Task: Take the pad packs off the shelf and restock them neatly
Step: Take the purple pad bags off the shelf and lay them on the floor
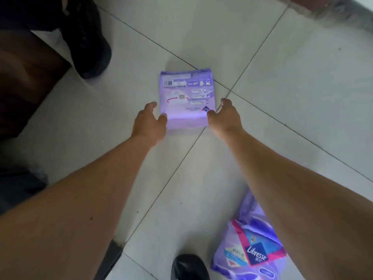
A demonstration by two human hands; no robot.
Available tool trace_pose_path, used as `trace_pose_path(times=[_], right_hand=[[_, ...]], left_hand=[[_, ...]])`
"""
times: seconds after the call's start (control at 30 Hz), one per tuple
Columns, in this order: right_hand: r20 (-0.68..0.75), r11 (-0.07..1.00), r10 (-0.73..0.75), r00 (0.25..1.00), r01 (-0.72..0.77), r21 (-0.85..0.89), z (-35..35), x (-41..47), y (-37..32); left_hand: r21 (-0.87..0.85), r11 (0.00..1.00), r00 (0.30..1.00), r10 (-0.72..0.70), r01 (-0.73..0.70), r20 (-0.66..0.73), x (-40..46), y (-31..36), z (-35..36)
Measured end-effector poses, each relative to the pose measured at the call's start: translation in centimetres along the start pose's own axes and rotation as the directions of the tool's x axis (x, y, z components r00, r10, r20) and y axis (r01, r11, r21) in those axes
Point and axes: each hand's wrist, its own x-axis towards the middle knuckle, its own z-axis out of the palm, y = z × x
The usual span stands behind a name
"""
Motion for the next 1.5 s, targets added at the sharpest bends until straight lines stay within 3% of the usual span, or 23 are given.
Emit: trace_pose_path(times=[0.17, 0.27, 0.33, 0.47, 0.67, 0.77, 0.83, 0.93, 1.03, 1.1, 1.2, 1.27, 1.4, 1.5], right_hand=[[0.099, 0.993, 0.051, 0.994, -0.061, 0.103, 1.5, 5.2, 1.2], [0.06, 0.968, 0.021, 0.998, -0.035, 0.25, 0.7, 3.6, 1.5], [0.011, 0.922, 0.036, 0.999, -0.037, 0.385, -1.3, 0.8, 1.5], [0.016, 0.878, -0.027, 1.0, 0.016, 0.478, -6.7, -6.4, 1.6], [-0.006, 0.952, -0.167, 0.986, 0.162, 0.26, -12.0, -17.3, 2.4], [0.008, 0.954, -0.211, 0.977, 0.204, 0.221, -13.7, -23.2, 3.8], [-0.025, 0.961, -0.222, 0.975, 0.223, 0.162, -14.5, -27.1, 5.5], [-0.144, 0.985, -0.132, 0.981, 0.145, 0.089, -14.8, -32.1, 9.7], [-0.185, 0.984, 0.043, 0.982, -0.009, 0.176, -13.7, -35.9, 14.0], [-0.178, 0.97, 0.15, 0.972, -0.11, 0.217, -12.3, -37.0, 17.2], [-0.141, 0.932, 0.266, 0.954, -0.217, 0.29, -9.4, -37.2, 22.5], [-0.136, 0.919, 0.307, 0.942, -0.257, 0.298, -7.5, -36.8, 25.7], [-0.287, 0.927, 0.273, 0.918, -0.172, 0.332, -5.4, -34.0, 29.2], [-0.263, 0.956, 0.206, 0.942, -0.137, 0.258, -3.9, -30.7, 31.2]], left_hand=[[-0.271, 0.951, 0.986, -0.117, 0.146, 0.121, 4.6, 0.9, 3.4], [-0.45, 0.885, 0.993, -0.117, 0.117, 0.028, 3.1, 1.1, 3.5], [-0.588, 0.8, 0.988, -0.154, 0.12, -0.007, 1.0, 1.5, 2.5], [-0.759, 0.6, 0.968, -0.166, 0.252, 0.19, -5.0, 3.1, -0.5], [-0.75, 0.644, 0.982, -0.013, 0.152, 0.188, -16.4, 5.1, -2.6], [-0.77, 0.608, 0.978, -0.057, 0.195, 0.202, -22.0, 5.2, -3.4], [-0.753, 0.632, 0.977, -0.037, 0.185, 0.208, -25.4, 4.4, -3.5], [-0.618, 0.781, 0.966, 0.086, 0.087, 0.243, -30.1, 2.3, -2.7], [-0.401, 0.909, 0.936, 0.231, -0.111, 0.265, -33.5, -0.8, -0.5], [-0.264, 0.95, 0.922, 0.247, -0.169, 0.298, -34.6, -2.9, 1.5], [-0.087, 0.976, 0.91, 0.216, -0.198, 0.353, -35.1, -5.7, 5.1], [-0.067, 0.975, 0.906, 0.22, -0.211, 0.361, -35.0, -7.0, 7.6], [-0.157, 0.955, 0.909, 0.288, -0.25, 0.303, -33.0, -7.8, 12.5], [0.004, 0.943, 0.895, 0.313, -0.331, 0.318, -30.7, -8.6, 15.7]])
